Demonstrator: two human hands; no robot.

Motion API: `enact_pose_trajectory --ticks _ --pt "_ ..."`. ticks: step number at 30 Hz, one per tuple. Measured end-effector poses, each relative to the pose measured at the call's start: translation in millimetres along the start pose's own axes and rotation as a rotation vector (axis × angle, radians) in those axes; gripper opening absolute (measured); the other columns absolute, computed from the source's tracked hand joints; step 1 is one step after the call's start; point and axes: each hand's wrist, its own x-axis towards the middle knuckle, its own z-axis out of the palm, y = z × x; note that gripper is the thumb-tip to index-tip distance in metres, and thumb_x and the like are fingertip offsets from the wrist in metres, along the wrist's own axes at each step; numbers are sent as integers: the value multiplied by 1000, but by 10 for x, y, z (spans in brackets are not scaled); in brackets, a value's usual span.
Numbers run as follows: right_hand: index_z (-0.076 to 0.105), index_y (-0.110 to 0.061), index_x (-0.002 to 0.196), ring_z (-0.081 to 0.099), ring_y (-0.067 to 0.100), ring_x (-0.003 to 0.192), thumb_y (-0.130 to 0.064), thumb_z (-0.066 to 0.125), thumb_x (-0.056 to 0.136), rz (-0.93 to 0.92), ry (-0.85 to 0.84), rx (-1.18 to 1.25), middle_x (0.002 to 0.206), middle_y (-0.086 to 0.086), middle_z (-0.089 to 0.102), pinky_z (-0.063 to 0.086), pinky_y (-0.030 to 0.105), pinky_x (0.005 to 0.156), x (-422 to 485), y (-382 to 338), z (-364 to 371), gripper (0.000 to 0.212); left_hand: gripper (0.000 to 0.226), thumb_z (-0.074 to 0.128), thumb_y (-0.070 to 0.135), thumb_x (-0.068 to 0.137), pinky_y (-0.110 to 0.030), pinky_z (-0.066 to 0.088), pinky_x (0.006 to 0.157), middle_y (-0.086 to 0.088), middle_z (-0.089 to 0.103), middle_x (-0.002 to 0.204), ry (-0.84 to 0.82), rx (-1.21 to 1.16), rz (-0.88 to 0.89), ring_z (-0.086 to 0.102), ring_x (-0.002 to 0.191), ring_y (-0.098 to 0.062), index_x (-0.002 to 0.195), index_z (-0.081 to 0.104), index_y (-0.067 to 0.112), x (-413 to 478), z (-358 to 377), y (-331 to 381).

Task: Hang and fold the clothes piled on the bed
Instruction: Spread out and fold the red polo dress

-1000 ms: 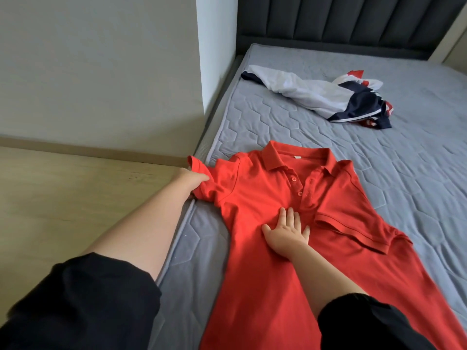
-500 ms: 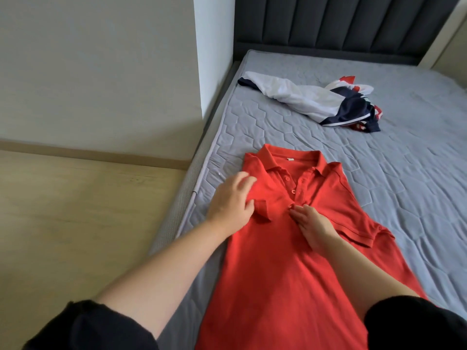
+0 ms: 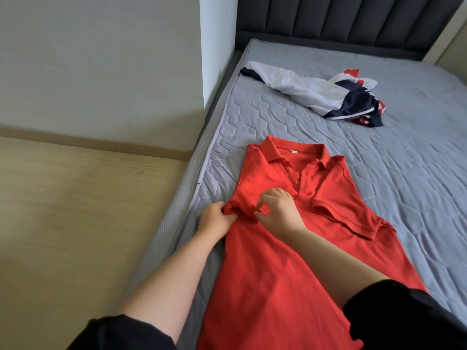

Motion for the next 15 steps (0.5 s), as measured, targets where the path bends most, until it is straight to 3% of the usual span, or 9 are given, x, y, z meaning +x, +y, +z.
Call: enact_pose_trajectory --ticks 2,3,5,7,9,10,12,15 --pt "58 -7 62 57 30 59 2 72 64 -244 24 -154 60 8 57 46 34 63 -15 3 -67 16 19 73 22 78 -29 34 60 -6 64 74 -46 -36 -14 58 73 -20 69 57 18 68 -40 -9" --pt "56 -8 61 53 29 54 2 69 64 -314 -19 -201 56 8 54 46 33 58 -41 1 -84 16 22 74 22 78 -28 34 58 -3 61 70 -63 -57 -16 56 70 -18 67 54 20 91 -59 -21" --pt "59 -6 65 55 31 58 1 67 69 -352 -160 -201 59 10 56 47 36 55 -120 12 -82 12 21 72 17 78 -25 37 51 4 59 65 -78 -104 -24 55 63 -14 67 55 22 110 -86 -52" --pt "62 -3 72 58 34 69 -4 62 76 -274 -260 -156 69 14 60 50 41 61 -194 30 -108 4 18 64 9 79 -18 38 44 6 61 64 -47 -174 -28 56 56 -12 71 59 24 112 -105 -81" --pt "63 -2 77 58 35 75 -6 55 76 -235 -123 -148 76 14 60 50 42 66 -178 89 -145 9 20 54 4 82 -18 41 53 4 65 76 70 -253 -73 61 69 -15 79 64 22 129 -121 -89" --pt "64 0 80 58 36 78 -2 55 74 -180 -9 -143 81 15 60 50 42 70 -125 135 -155 11 24 49 3 83 -20 45 62 0 66 86 141 -339 -122 63 81 -21 87 66 19 160 -123 -84" --pt "64 1 97 55 38 95 1 59 76 106 141 -92 101 18 59 46 42 85 39 241 -148 22 27 42 4 87 -30 49 81 -13 68 102 248 -528 -226 62 99 -32 99 65 12 214 -116 -15" --pt "49 -4 131 46 33 122 -23 62 87 671 37 161 131 17 48 35 36 102 300 395 -91 49 28 49 24 90 -29 41 81 -10 66 112 308 -346 -179 59 105 -29 113 62 14 210 -21 236"
